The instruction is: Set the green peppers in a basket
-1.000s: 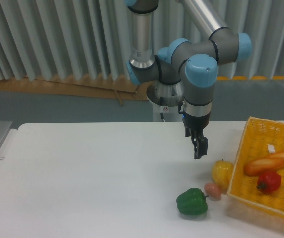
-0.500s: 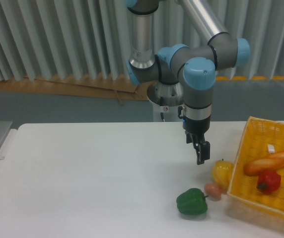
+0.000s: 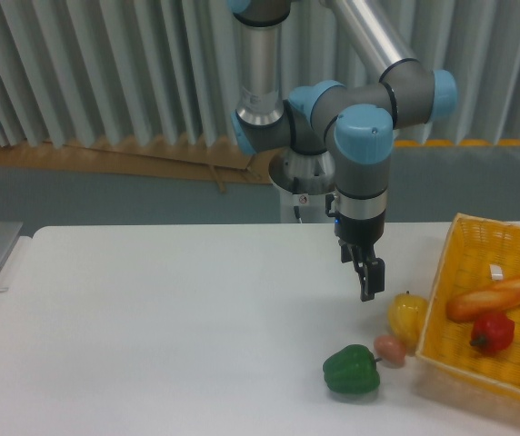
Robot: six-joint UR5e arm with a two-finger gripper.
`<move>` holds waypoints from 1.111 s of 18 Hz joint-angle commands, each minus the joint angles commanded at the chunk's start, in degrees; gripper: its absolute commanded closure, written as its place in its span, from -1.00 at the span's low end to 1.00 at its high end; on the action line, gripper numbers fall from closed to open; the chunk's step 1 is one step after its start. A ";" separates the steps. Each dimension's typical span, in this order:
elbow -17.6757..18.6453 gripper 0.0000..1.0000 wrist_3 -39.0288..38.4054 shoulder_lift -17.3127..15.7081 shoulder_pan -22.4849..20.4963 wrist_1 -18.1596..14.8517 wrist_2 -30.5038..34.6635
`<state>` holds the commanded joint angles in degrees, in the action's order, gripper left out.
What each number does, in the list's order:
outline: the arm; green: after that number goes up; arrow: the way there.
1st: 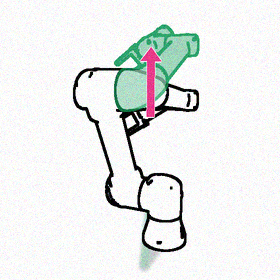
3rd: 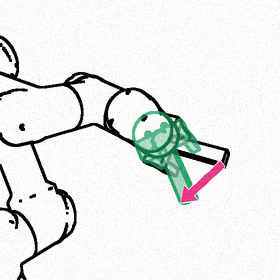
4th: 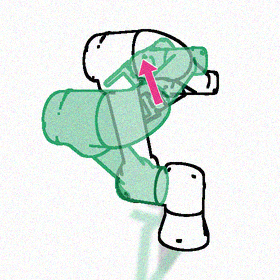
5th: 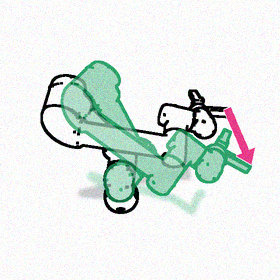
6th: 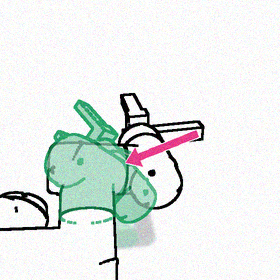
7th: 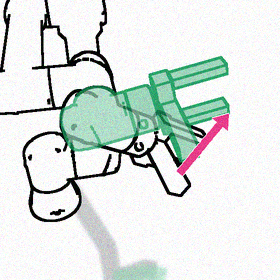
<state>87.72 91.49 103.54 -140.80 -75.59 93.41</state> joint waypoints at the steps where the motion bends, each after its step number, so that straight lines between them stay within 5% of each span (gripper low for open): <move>1: 0.09 -1.00 0.09 0.00 0.09 0.00 0.80; 20: 0.00 -1.00 -0.18 0.53 0.62 0.44 0.72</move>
<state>87.71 91.32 104.06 -140.19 -75.15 94.13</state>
